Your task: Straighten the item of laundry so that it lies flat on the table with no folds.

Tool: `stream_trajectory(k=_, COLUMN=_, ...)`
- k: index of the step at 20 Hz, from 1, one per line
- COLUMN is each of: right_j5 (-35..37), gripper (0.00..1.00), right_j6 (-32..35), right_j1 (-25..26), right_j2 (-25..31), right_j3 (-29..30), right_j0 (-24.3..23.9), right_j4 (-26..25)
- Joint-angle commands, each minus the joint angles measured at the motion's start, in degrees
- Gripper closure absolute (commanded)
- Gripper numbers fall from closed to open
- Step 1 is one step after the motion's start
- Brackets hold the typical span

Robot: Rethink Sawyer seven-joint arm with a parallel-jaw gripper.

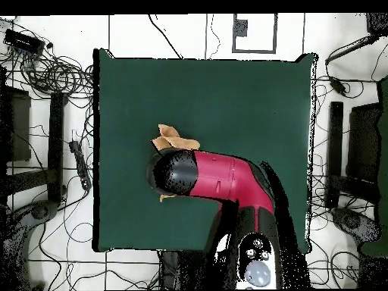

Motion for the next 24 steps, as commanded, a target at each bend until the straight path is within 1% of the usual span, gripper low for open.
stream_trajectory(k=1, right_j5=-4.97, gripper=0.00, right_j6=15.75, right_j1=6.54, right_j2=2.51, right_j3=4.10, right_j0=3.24, right_j4=2.40)
stream_trajectory(k=4, right_j5=-7.85, gripper=0.00, right_j6=17.56, right_j1=7.79, right_j2=3.22, right_j3=5.21, right_j0=4.10, right_j4=4.17)
stream_trajectory(k=6, right_j5=-8.19, gripper=0.00, right_j6=17.84, right_j1=8.62, right_j2=3.39, right_j3=4.95, right_j0=4.60, right_j4=4.97)
stream_trajectory(k=9, right_j5=-7.64, gripper=0.00, right_j6=16.97, right_j1=9.59, right_j2=3.74, right_j3=4.52, right_j0=5.26, right_j4=5.86)
stream_trajectory(k=13, right_j5=-7.82, gripper=0.00, right_j6=17.63, right_j1=10.08, right_j2=2.94, right_j3=4.29, right_j0=6.62, right_j4=7.27)
stream_trajectory(k=17, right_j5=-7.21, gripper=0.00, right_j6=16.64, right_j1=11.51, right_j2=3.55, right_j3=5.41, right_j0=5.60, right_j4=8.90)
stream_trajectory(k=24, right_j5=-7.78, gripper=0.00, right_j6=15.82, right_j1=12.20, right_j2=2.59, right_j3=5.51, right_j0=6.38, right_j4=9.41)
